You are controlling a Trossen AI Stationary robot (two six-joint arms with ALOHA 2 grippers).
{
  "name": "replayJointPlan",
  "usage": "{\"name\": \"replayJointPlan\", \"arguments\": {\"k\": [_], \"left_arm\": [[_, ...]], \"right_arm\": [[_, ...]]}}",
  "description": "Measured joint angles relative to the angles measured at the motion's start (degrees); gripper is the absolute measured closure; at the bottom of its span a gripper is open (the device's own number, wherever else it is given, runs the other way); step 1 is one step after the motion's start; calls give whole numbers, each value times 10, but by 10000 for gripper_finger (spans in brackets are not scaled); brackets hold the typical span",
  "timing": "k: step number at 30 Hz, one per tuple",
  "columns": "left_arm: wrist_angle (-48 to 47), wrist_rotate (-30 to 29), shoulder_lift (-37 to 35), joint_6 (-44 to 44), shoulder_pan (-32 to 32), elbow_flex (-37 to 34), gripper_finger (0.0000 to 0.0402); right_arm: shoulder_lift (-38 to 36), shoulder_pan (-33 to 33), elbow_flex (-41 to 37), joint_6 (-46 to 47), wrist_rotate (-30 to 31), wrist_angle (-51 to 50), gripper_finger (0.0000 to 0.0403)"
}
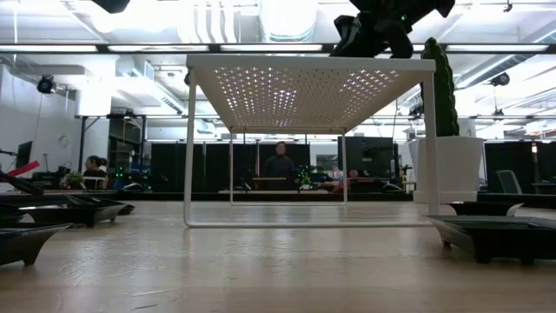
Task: Pick & Place Mini shaped plates
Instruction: Stack the black distorted square plate on top of the black distorted square plate on the shelf
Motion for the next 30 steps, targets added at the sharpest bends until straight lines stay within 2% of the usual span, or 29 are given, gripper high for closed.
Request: {"name": "replayJointPlan", "arguments": {"k": [30], "left_arm": [[0, 0, 0, -7, 0, 0, 232]], "right_arm": [[0, -5, -16, 35, 8, 6, 394]]}}
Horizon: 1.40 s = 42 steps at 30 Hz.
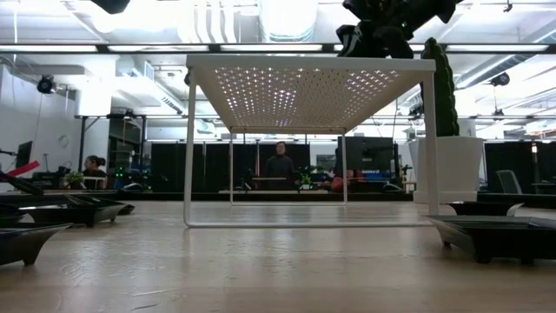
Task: Pick & Place Mini shaped plates
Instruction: Stack the black distorted square plate on top of the black distorted square plate on the shelf, then put the black square plate on the shelf
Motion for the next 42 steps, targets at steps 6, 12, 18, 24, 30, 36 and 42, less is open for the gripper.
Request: {"name": "replayJointPlan", "arguments": {"k": [6, 12, 18, 24, 30, 36, 42], "left_arm": [[0, 0, 0, 0, 0, 0, 232], [0, 0, 0, 0, 0, 0, 232], [0, 0, 0, 0, 0, 0, 232], [0, 0, 0, 0, 0, 0, 232], [0, 0, 0, 0, 0, 0, 232], [0, 0, 0, 0, 0, 0, 232], [0, 0, 0, -2, 0, 0, 232]], "right_arm": [[0, 0, 0, 0, 7, 0, 394], [0, 0, 0, 2, 7, -1, 394], [0, 0, 0, 4, 4, -3, 393], [0, 0, 0, 15, 3, -3, 359], [0, 2, 2, 16, 3, -2, 327], [-1, 11, 2, 24, 3, -1, 317], [-8, 30, 2, 55, 4, 0, 326]]}}
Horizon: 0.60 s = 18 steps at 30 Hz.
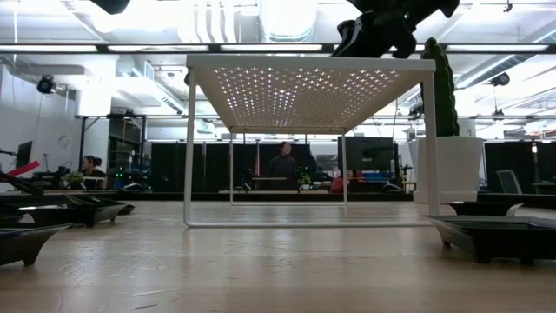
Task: Pick & Place Mini shaped plates
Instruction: Put the black square plate on the shelf
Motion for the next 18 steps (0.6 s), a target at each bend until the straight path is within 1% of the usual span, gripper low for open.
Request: {"name": "replayJointPlan", "arguments": {"k": [10, 18], "left_arm": [[0, 0, 2, -9, 0, 0, 232], [2, 0, 2, -16, 1, 0, 232]], "right_arm": [[-23, 63, 1, 15, -1, 18, 344], [-25, 116, 1, 82, -1, 15, 344]]}}
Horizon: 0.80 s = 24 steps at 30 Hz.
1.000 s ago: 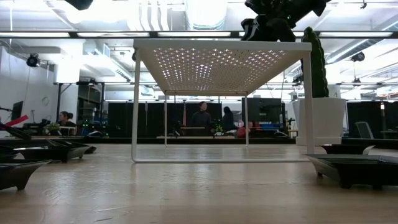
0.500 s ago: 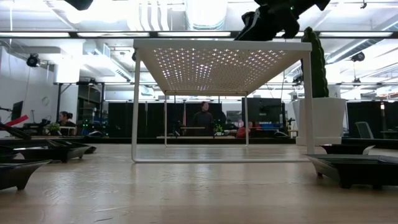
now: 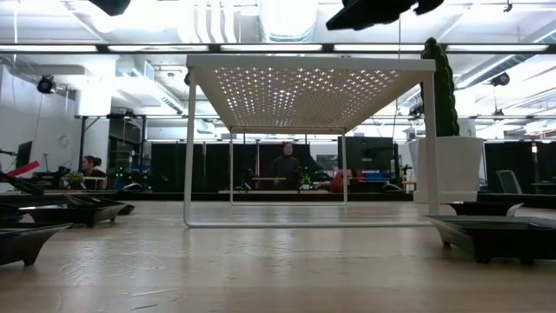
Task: Pick & Place Mini shaped plates
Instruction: Put the black square plate on the shelf
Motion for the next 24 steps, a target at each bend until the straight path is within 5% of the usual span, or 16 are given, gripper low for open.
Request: {"name": "replayJointPlan", "arguments": {"k": [15, 24], "left_arm": [[22, 3, 91, -69, 0, 0, 232], [12, 71, 127, -191, -1, 0, 232]], "right_arm": [[1, 84, 0, 88, 0, -5, 350], [1, 105, 0, 95, 2, -4, 351]]}}
